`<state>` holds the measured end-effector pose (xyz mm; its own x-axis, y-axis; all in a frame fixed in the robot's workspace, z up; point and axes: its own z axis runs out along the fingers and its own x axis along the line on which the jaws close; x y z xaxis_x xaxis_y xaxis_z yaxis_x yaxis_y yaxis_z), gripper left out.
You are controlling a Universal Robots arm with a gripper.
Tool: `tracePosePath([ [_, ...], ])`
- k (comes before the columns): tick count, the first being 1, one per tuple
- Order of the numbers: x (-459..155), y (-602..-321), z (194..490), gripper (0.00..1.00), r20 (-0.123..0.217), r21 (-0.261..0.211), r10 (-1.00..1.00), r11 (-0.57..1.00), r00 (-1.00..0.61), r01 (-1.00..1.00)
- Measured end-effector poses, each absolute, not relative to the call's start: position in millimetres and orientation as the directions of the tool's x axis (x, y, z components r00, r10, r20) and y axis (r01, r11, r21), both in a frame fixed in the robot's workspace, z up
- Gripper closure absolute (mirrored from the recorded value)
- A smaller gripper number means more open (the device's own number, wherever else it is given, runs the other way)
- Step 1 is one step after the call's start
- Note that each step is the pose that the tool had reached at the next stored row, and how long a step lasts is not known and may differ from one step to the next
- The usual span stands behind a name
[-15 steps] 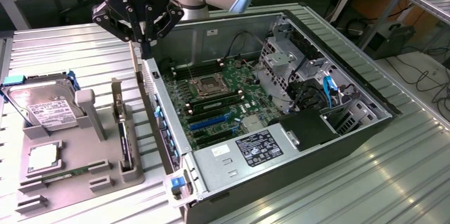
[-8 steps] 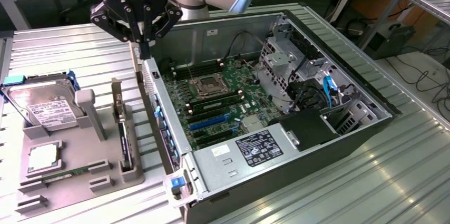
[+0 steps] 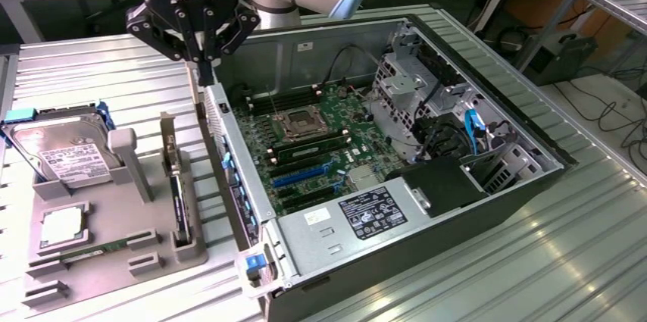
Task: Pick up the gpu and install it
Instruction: 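Reach for the gpu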
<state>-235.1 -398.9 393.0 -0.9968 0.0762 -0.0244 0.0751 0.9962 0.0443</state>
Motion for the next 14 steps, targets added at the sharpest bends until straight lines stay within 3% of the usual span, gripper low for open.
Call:
tracePosePath([
  [14,-243.0,-398.9,392.9,0.89,-0.024,0.044,0.076,0.996,-0.997,0.075],
])
